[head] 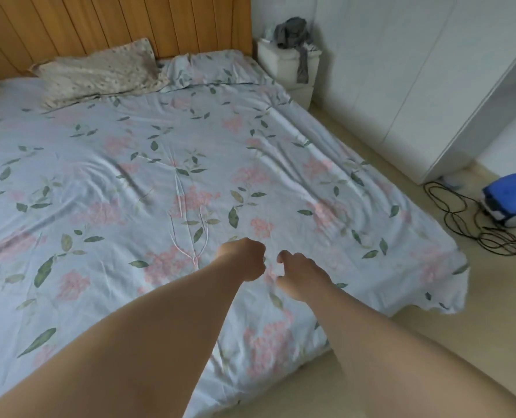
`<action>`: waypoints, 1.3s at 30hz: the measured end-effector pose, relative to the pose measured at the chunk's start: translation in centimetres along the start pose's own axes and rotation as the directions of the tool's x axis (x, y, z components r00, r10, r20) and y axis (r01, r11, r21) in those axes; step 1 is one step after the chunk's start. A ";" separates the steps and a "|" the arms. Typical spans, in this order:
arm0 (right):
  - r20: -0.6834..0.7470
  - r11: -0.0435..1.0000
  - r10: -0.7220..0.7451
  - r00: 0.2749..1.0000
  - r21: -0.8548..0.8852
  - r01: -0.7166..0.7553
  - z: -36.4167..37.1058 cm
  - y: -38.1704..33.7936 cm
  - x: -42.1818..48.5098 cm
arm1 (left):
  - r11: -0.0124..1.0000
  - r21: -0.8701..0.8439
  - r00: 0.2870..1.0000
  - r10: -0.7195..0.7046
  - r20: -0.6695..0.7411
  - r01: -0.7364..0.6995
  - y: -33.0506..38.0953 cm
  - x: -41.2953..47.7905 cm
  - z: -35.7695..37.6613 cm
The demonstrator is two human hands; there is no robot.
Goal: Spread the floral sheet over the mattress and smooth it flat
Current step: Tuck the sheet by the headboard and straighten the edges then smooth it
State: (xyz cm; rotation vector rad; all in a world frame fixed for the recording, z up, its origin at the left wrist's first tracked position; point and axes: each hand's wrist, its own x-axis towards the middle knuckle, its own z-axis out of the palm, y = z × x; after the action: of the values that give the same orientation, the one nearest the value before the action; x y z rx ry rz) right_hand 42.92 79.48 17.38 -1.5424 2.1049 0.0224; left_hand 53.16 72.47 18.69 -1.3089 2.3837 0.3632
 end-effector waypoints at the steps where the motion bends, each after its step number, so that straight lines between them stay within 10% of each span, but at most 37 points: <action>1: -0.024 1.000 0.008 1.000 0.014 -0.008 -1.4 0.6 -0.9 | 1.000 -0.001 1.000 0.013 -0.016 -0.013 1.2 -0.5 -1.5; 24: -0.130 0.980 0.169 0.977 0.131 -0.152 -16.3 38.1 -9.5 | 0.975 -0.139 0.984 0.169 -0.053 -0.175 41.7 4.8 -8.8; 39: -0.108 0.951 0.240 0.965 0.226 -0.211 -29.3 56.4 8.5 | 0.964 -0.220 0.988 0.143 -0.057 -0.152 54.6 27.1 -16.8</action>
State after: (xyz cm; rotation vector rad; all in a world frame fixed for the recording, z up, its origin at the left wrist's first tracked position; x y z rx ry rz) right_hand -20.92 82.55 22.86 -1.2024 2.2958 -0.2244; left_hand -9.91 74.30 23.19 -1.2435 2.5419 0.6721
